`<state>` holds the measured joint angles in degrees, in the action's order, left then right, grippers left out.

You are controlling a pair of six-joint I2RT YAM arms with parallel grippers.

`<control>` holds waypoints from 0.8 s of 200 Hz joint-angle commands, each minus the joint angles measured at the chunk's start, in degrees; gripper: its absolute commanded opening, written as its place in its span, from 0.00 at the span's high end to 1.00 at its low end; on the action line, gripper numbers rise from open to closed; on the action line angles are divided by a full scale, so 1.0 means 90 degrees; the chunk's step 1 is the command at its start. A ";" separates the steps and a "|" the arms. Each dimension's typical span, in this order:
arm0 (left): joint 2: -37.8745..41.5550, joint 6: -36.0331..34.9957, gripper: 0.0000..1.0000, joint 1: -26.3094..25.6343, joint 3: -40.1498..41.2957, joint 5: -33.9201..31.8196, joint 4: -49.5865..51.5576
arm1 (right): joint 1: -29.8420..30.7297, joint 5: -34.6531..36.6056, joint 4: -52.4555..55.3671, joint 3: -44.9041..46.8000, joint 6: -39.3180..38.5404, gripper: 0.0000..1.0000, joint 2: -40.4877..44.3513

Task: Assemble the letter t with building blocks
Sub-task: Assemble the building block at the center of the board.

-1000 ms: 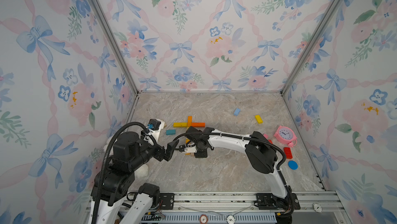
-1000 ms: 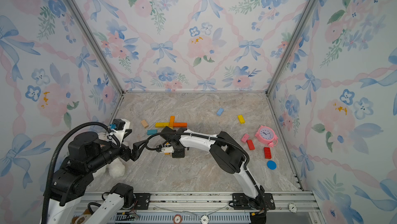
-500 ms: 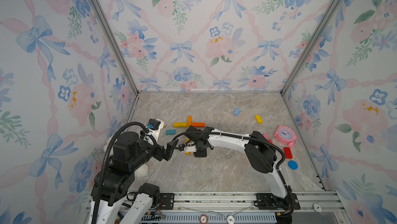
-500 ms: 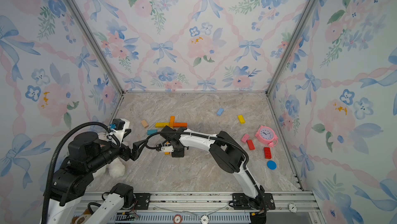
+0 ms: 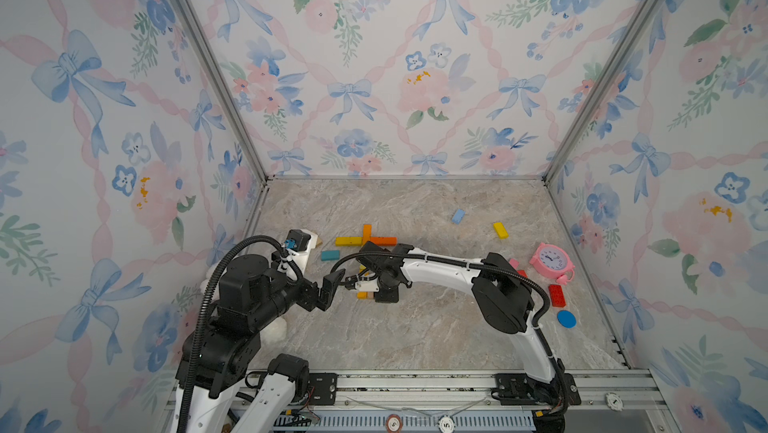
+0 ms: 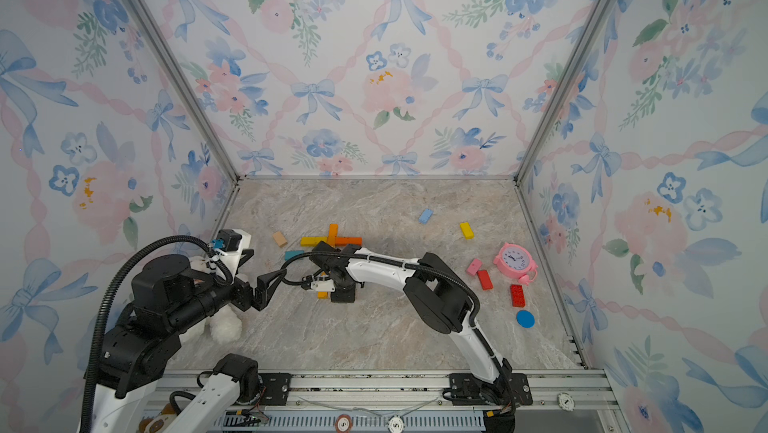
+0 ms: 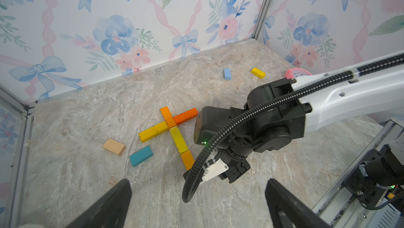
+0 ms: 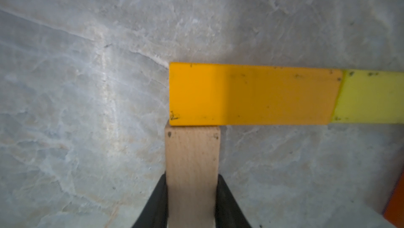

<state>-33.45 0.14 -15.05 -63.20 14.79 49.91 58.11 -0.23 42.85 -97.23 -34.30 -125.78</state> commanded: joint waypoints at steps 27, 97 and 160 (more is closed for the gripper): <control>0.0035 -0.0055 0.02 -0.0044 0.0020 -0.0085 0.0047 | -0.0026 0.0140 -0.0302 0.0480 0.0240 0.53 -0.0015; 0.0020 -0.0017 0.02 -0.0041 0.0015 -0.0108 0.0049 | -0.0063 0.0036 -0.1155 0.1093 0.0758 0.33 0.0960; -0.0009 0.0329 0.02 -0.0033 -0.0009 -0.0374 -0.0319 | -0.0182 0.0422 -0.2249 0.2157 0.1536 0.18 0.3704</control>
<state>-33.45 0.54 -15.03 -63.18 13.41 49.67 58.04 0.75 28.93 -80.64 -24.84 -104.22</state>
